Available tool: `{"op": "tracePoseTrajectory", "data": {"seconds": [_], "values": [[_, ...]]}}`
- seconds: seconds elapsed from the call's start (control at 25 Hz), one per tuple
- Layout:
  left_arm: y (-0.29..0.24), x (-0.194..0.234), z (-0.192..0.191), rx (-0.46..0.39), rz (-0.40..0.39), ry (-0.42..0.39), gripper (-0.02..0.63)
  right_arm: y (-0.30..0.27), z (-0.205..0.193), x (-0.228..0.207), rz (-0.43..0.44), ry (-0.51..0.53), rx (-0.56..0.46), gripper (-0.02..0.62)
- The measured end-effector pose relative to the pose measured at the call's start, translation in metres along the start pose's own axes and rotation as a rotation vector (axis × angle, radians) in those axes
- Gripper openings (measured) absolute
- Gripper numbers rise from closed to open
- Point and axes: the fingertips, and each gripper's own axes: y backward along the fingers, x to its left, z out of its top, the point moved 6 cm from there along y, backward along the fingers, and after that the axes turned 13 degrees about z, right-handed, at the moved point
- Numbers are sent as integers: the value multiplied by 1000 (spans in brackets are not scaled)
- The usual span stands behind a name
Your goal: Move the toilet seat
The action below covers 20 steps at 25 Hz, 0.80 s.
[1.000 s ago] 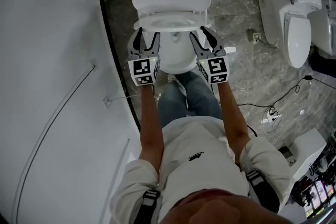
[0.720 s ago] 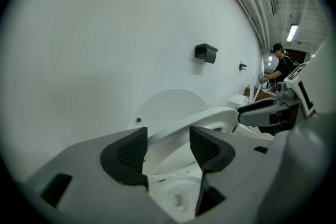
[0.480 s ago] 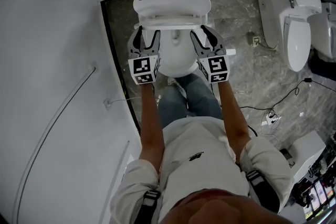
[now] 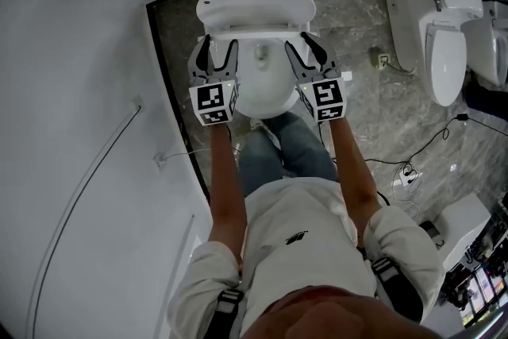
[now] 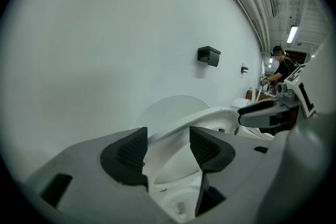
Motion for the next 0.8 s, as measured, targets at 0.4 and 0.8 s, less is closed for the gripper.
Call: {"op": "tracePoseTrajectory", "data": {"seconds": [0.4,0.8], "values": [[-16,1,11,-25,-7,1,272,-9,10,-12,-20,21,-6,184],[-28,2,17,-38,0,13,273,-18,16,-22,-35,36,-17,183]]}}
